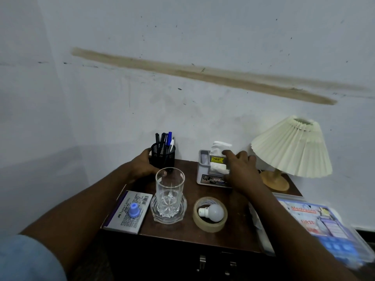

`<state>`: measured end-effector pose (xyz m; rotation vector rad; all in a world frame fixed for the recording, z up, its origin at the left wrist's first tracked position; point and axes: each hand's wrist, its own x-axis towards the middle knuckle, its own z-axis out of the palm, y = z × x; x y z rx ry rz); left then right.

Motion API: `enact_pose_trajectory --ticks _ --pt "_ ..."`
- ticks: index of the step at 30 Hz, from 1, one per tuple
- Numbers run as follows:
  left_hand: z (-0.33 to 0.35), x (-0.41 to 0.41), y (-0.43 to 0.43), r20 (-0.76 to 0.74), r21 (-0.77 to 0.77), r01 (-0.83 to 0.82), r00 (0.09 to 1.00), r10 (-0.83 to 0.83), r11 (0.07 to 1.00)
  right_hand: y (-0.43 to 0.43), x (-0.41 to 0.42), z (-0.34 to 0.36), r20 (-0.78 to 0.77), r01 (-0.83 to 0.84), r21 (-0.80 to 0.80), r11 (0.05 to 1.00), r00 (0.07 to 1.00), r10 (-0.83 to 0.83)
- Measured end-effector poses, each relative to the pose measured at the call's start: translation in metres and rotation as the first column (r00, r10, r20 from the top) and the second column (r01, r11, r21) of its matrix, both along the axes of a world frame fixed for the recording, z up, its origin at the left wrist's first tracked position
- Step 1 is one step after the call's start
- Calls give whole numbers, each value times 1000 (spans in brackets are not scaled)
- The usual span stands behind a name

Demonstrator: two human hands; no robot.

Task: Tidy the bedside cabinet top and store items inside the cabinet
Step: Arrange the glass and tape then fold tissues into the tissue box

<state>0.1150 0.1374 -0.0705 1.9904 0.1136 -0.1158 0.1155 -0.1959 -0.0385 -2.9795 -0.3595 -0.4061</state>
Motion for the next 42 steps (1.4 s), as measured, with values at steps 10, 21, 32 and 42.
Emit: enact_pose_trajectory --ticks 10,21,32,42 --pt "56 -18 -32 646 163 -439 724 241 883 15 18 14 0 36 83 996 999 -36" --pt "104 20 -161 157 842 152 849 -505 517 -4 10 8 35 37 -57 998 999 -35" --pt "81 43 -190 -54 902 230 900 -432 365 -1 14 -10 124 1 15 1000 992 -3" --pt "92 51 -185 8 820 242 902 -433 519 -1 23 -7 69 -46 49 998 997 43"
